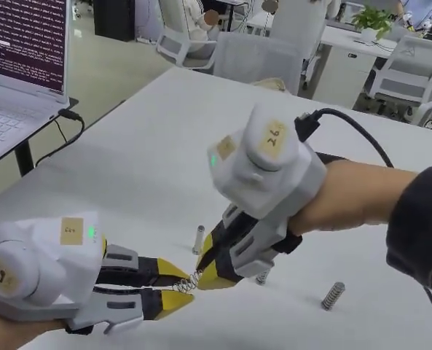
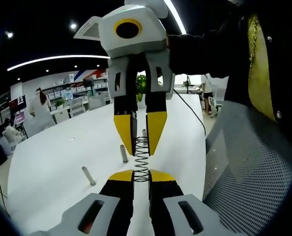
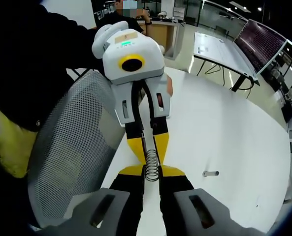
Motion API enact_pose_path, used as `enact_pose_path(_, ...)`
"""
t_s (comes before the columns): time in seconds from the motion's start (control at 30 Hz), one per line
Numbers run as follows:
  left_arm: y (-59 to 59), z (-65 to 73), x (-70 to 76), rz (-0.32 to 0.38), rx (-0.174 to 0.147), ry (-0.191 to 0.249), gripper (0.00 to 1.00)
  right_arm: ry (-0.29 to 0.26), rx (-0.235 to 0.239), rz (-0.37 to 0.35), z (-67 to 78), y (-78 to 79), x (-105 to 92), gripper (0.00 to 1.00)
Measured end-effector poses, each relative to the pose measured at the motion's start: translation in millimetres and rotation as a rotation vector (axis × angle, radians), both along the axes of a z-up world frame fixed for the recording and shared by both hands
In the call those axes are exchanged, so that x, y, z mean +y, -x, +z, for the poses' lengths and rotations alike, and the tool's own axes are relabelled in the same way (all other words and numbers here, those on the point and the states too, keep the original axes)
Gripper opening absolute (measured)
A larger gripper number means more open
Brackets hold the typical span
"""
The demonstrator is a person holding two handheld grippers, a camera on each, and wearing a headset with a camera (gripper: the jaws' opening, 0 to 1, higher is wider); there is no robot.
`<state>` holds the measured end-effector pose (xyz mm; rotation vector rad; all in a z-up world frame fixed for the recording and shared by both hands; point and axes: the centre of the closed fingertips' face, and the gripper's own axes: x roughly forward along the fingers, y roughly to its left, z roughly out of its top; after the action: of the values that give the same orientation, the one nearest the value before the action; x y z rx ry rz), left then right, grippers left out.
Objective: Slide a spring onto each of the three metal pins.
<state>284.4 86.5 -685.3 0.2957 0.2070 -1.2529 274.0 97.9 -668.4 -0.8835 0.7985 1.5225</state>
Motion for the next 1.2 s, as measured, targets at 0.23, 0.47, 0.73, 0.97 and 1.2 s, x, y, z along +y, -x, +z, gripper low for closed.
enact_pose_path(0.23,0.0,1.6,-0.5,-0.001,-0.002,0.012,0.03,-0.010,-0.012,0.011,4.5,1.5,6.8,0.08)
enact_pose_path(0.47,1.0,1.6,-2.7,-0.005,-0.004,0.017,0.03,-0.001,-0.020,0.034,7.3,4.6,13.3,0.07)
enact_pose_path(0.73,1.4,0.1,-5.7,-0.001,0.002,0.030,0.03,0.024,-0.026,0.051,6.3,5.2,13.9,0.07)
enact_pose_path(0.97,0.7,-0.6,-8.1,0.001,0.006,0.033,0.03,0.035,-0.028,0.054,5.6,4.6,13.2,0.07)
enact_pose_path(1.2,0.6,-1.6,-11.0,-0.001,0.007,0.036,0.03,0.042,-0.027,0.052,4.8,4.3,12.0,0.07)
